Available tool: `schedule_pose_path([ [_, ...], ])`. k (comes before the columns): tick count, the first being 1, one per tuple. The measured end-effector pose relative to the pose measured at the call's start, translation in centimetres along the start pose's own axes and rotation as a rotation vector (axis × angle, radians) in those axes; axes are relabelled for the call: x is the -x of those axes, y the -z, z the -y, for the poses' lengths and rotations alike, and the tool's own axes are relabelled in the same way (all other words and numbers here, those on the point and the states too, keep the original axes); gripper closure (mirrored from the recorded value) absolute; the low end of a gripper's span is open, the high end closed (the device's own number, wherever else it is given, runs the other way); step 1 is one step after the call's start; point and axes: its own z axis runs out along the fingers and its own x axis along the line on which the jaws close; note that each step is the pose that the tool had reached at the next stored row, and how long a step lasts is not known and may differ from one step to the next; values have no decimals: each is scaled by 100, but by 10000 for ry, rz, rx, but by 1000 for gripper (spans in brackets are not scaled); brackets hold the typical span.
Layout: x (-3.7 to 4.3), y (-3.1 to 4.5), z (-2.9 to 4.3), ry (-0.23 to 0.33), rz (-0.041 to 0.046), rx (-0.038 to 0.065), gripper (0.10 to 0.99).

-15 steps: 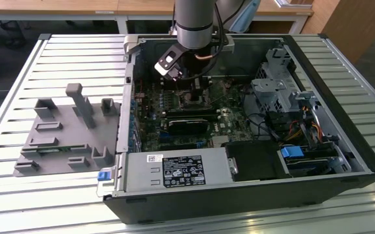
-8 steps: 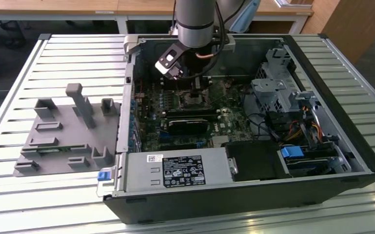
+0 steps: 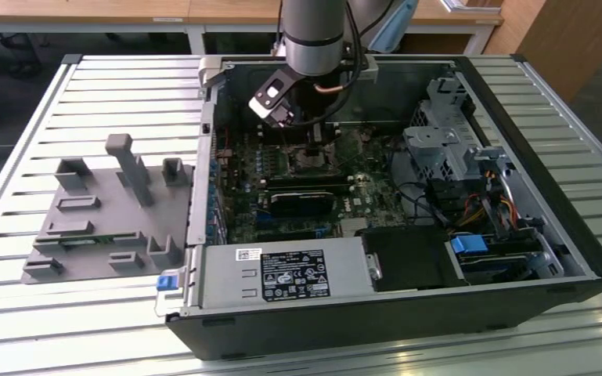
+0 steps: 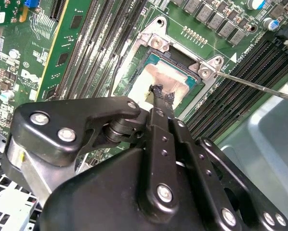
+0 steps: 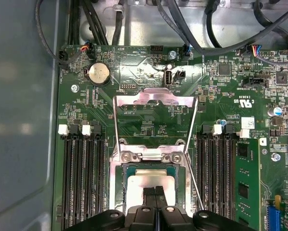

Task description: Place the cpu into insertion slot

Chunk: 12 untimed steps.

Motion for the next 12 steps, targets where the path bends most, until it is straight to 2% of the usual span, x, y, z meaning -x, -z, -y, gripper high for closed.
schedule_pose_path([
  [12,0,30,-2,0,0,0,973],
])
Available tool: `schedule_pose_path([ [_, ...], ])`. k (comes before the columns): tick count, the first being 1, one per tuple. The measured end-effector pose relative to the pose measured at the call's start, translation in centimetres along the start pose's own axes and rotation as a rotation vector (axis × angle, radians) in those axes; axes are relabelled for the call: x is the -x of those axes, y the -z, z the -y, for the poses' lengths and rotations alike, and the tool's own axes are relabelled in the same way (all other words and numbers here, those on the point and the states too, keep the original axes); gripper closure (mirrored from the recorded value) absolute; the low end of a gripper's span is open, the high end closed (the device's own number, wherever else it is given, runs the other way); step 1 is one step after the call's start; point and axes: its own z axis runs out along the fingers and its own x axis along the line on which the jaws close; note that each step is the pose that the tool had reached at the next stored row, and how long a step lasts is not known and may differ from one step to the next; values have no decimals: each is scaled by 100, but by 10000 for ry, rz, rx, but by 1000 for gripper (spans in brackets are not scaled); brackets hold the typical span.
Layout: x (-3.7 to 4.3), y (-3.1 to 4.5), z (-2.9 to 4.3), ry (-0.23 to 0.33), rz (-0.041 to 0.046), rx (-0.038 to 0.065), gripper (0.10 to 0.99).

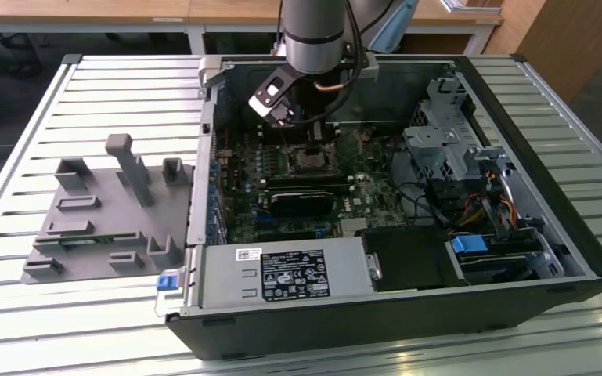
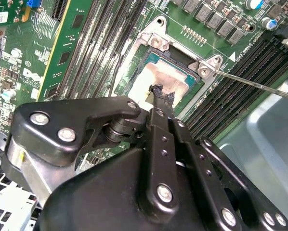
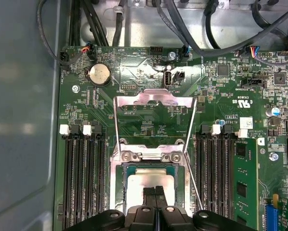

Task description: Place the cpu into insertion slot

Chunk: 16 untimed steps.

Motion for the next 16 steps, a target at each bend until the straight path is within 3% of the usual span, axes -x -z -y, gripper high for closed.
schedule_pose_path([
  [16,1,46,-3,0,0,-1,973],
])
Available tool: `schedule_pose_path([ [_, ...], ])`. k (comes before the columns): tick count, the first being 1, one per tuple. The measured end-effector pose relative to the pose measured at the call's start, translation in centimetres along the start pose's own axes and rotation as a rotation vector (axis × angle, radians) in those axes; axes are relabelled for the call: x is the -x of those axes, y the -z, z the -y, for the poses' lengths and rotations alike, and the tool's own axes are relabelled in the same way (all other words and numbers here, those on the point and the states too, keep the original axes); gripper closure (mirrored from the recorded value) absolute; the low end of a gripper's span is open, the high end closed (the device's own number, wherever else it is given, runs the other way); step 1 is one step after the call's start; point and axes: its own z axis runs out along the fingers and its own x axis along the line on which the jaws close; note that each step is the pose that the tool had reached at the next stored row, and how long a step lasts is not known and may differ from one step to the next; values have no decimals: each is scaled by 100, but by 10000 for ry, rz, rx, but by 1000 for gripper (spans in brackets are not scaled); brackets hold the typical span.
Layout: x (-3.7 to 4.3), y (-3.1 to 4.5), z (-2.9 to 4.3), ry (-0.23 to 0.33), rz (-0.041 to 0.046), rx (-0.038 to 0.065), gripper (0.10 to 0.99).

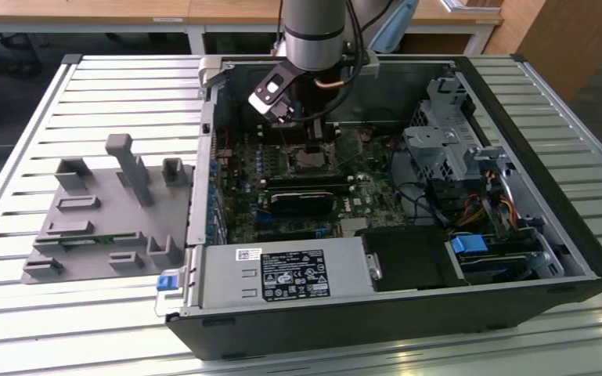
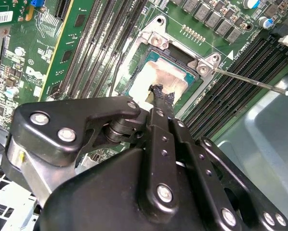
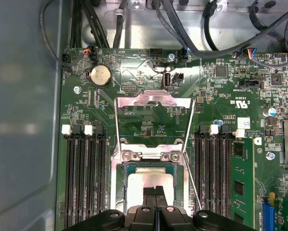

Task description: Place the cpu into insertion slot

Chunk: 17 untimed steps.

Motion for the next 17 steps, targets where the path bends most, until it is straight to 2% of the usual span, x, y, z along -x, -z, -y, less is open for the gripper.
schedule_pose_path([
  [9,0,63,-5,0,-1,-4,973],
  [17,1,189,-16,1,-1,-32,973],
])
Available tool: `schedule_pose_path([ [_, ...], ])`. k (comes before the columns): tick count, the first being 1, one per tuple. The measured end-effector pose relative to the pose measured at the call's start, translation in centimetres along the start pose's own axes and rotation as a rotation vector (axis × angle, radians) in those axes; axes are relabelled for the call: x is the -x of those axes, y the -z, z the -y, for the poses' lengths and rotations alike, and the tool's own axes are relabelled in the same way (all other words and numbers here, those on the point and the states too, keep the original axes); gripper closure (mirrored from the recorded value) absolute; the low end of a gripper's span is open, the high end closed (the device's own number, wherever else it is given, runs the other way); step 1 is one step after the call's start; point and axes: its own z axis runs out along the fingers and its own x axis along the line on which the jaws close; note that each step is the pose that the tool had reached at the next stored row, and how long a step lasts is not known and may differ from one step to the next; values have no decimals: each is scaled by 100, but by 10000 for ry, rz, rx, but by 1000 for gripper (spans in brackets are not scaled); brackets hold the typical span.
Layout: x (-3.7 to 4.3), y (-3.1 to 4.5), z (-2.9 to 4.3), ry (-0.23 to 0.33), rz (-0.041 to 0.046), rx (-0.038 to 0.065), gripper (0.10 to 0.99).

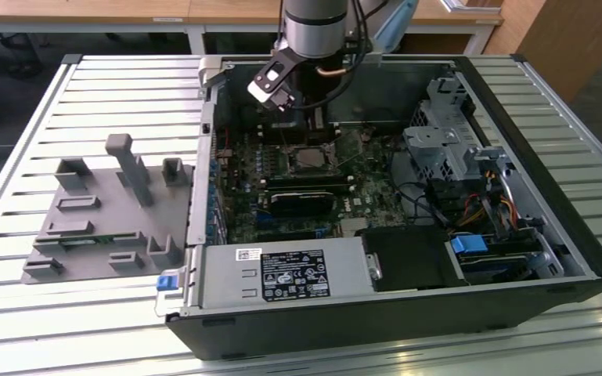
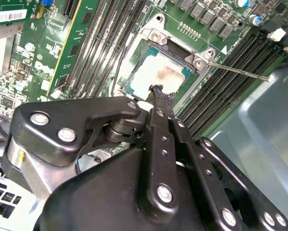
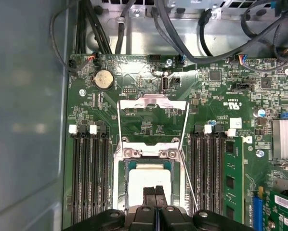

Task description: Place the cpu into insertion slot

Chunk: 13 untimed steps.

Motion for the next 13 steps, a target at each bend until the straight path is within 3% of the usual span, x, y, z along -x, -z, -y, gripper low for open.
schedule_pose_path([
  [10,2,243,-20,0,-3,-58,973],
  [13,12,274,-23,-3,-53,-66,973],
])
